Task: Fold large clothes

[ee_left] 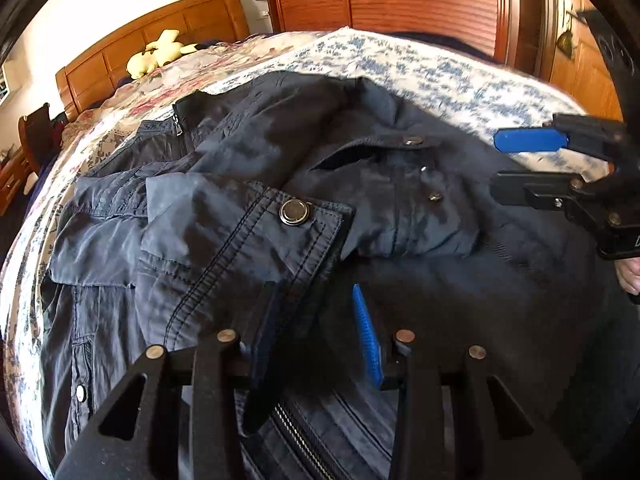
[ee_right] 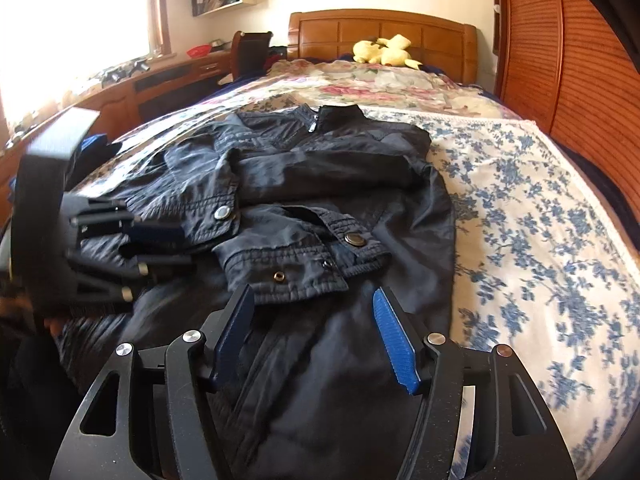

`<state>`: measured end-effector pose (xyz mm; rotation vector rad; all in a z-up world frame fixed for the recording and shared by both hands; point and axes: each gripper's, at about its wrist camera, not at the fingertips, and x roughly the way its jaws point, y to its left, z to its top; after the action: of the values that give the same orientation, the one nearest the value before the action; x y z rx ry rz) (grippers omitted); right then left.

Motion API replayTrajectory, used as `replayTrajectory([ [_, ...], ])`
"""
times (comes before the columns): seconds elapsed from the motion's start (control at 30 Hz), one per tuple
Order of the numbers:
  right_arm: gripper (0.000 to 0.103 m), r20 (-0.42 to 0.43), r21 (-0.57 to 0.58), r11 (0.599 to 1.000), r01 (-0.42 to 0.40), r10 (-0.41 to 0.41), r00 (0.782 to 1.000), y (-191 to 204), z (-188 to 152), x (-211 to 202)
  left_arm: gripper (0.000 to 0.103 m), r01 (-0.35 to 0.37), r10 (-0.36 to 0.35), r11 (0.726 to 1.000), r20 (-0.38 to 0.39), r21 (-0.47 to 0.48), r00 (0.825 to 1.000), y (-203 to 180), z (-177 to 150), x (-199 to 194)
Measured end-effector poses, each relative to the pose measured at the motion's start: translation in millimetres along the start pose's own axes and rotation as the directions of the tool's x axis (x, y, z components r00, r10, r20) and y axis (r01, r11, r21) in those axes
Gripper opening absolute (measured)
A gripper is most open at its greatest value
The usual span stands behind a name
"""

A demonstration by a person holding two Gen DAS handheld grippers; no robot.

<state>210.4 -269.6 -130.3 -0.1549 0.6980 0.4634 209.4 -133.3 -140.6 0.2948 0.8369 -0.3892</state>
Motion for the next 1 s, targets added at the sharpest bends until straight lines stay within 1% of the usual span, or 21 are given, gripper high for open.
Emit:
replayTrajectory([
  [0.1,0.064,-0.008,0.012,1.0,-0.002,0.002,1.0,0.5,4.1,17.0,0.036,-0.024,0.024,1.0,0.0,0.0,1.0,-0.2,4.0,4.4],
  [0.2,0.064,-0.014,0.008,1.0,0.015,-0.015,1.0,2.4,9.7,27.1,0.036,-0.049,0.049,0.999,0.001,0.006,0.999,1.4,5.8,4.3],
  [0.27,0.064,-0.013,0.004,1.0,0.022,-0.022,1.0,3.4,13.3,33.0,0.023,-0.067,0.067,0.997,0.004,0.025,0.998,2.0,5.3,4.0],
  [0.3,0.064,-0.009,0.003,1.0,0.025,-0.025,1.0,3.3,12.9,34.6,0.012,-0.067,0.067,0.997,0.003,0.03,0.998,2.2,5.0,3.8],
  [0.4,0.064,-0.014,-0.006,0.999,0.031,-0.031,0.999,3.3,6.6,37.1,0.004,-0.068,0.068,0.997,0.025,0.027,0.997,7.7,4.9,-1.6],
  [0.5,0.064,-0.002,0.003,0.999,0.035,-0.035,0.999,1.1,4.4,35.5,0.003,-0.074,0.076,0.997,0.077,-0.024,0.994,22.8,6.4,-18.8],
  [0.67,0.064,-0.012,0.008,0.998,0.059,-0.059,0.998,2.8,6.3,41.1,0.003,-0.128,0.143,0.987,0.155,-0.101,0.978,58.8,6.6,-55.0],
  [0.83,0.064,-0.023,0.007,0.997,0.074,-0.074,0.997,2.7,6.3,44.9,0.003,-0.191,0.216,0.969,0.16,-0.16,0.963,98.7,2.9,-75.0],
  [1.0,0.064,-0.021,-0.015,0.995,0.102,-0.102,0.995,7.0,4.6,47.2,0.003,-0.22,0.253,0.953,0.148,-0.209,0.956,129.2,-6.6,-82.7],
])
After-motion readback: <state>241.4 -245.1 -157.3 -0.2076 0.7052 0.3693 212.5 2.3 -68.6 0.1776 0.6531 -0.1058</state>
